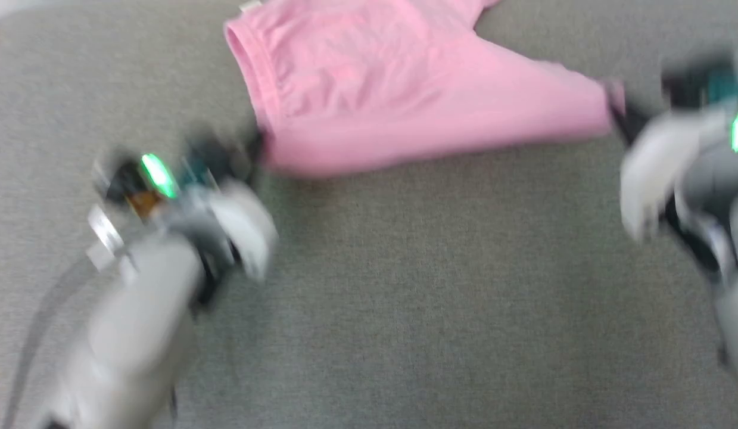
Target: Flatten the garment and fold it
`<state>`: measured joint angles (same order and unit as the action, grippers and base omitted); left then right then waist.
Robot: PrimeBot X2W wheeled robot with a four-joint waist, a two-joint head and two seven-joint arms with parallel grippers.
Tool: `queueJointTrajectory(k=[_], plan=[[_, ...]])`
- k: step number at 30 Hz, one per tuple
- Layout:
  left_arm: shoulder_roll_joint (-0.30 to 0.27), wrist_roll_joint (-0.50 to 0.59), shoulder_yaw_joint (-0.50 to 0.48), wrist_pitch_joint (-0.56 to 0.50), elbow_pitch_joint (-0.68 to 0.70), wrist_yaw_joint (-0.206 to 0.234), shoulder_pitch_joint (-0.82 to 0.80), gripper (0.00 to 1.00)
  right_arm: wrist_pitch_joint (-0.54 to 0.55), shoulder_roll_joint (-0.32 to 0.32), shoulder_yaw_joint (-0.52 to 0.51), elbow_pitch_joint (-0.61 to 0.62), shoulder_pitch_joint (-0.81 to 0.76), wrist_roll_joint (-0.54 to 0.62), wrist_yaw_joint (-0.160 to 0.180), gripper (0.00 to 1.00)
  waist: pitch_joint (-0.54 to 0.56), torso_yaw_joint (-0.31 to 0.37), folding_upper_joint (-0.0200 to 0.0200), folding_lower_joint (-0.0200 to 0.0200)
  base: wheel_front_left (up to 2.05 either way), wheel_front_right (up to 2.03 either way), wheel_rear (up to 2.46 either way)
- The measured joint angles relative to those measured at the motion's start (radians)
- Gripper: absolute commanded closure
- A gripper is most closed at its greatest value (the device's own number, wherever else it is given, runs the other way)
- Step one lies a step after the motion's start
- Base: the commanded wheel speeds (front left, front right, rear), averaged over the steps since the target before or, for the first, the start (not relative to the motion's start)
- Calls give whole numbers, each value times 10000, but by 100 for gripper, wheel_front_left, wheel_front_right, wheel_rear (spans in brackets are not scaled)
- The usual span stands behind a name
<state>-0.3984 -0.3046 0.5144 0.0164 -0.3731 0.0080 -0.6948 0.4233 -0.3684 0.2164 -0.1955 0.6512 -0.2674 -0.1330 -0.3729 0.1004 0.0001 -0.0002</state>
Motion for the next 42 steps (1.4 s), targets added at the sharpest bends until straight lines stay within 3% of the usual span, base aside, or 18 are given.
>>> queueJointTrajectory(k=[6, 11, 16, 20, 26, 31, 36, 42], plan=[[-245, -464, 842, -1216, 1567, -77, 2939, 100, 1509, -318, -1185, 2167, -3742, -387, 0, 100, 765, -201, 0, -2, 0, 0, 0], [-550, -1095, 1252, -2414, 2913, -42, 4755, 100, 2796, 73, -2274, 3894, -6450, -389, 2, 100, 1318, -418, 0, -3, 0, 0, 0], [-941, -1308, 1421, -3243, 4226, 698, 6290, 100, 4516, 874, -3260, 5166, -8785, -196, 0, 100, 1707, -698, 0, -2, 0, 0, 0], [-1012, -1490, 1565, -3448, 5085, 1097, 7316, 100, 5097, 1415, -3850, 6088, -9645, -23, 2, 100, 1859, -927, 0, -1, 0, 0, 0], [-251, -1304, 1358, -2330, 5528, 1705, 7200, 100, 4201, 1592, -3973, 6439, -8886, 435, 4, 100, 1895, -1124, 0, 1, 0, 0, 0], [387, -1016, 1120, -1601, 5041, 1858, 6103, 100, 3141, 1091, -3402, 5576, -7047, 686, 4, 100, 1825, -1262, 0, 2, 0, 0, 0], [780, -892, 932, -1312, 4355, 1847, 4868, 100, 2522, 230, -2688, 4188, -4932, 746, 2, 100, 1619, -1475, 0, 3, 0, 0, 0], [1384, -780, 909, -840, 3183, 1432, 3356, 100, 2019, -552, -1848, 2481, -2442, 926, 4, 100, 1113, -1822, 0, 4, 0, 0, 0]])
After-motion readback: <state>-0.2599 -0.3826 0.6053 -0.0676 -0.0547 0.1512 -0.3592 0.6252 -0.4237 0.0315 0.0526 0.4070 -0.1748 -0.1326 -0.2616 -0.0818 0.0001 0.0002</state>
